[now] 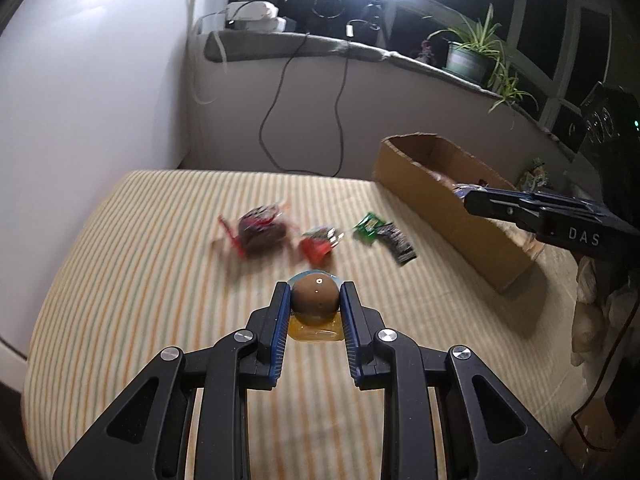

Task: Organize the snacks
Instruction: 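Carry the egg snack and green candy into the box and release both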

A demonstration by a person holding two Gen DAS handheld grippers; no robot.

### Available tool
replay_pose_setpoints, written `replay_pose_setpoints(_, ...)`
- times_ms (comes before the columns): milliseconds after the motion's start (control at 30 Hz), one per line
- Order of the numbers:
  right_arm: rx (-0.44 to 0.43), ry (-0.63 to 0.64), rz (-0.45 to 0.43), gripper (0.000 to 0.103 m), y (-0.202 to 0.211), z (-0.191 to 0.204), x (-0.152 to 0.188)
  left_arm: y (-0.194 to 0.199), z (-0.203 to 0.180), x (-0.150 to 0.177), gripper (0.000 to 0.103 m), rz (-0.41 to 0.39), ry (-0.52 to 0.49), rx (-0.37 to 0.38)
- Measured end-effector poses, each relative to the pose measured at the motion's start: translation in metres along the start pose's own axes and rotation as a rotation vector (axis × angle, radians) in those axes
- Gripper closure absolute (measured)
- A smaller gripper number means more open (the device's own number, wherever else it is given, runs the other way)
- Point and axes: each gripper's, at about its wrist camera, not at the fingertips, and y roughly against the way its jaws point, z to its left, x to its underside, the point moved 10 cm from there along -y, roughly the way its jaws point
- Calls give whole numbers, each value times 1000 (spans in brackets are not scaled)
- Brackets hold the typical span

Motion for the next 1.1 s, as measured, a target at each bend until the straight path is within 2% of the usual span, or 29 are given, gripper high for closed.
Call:
replay_pose_setpoints(400,93,-39,-36,79,34,-70,3,-26,-60,-46,80,-32,-78,77)
replay_pose_setpoints(733,168,-102,-40,79,49,-136,10,-62,-111,-74,80,-17,-131,135)
replay_pose_setpoints(1100,205,-129,-32,79,47,-173,15,-92,-154,-94,80,-9,-180,170)
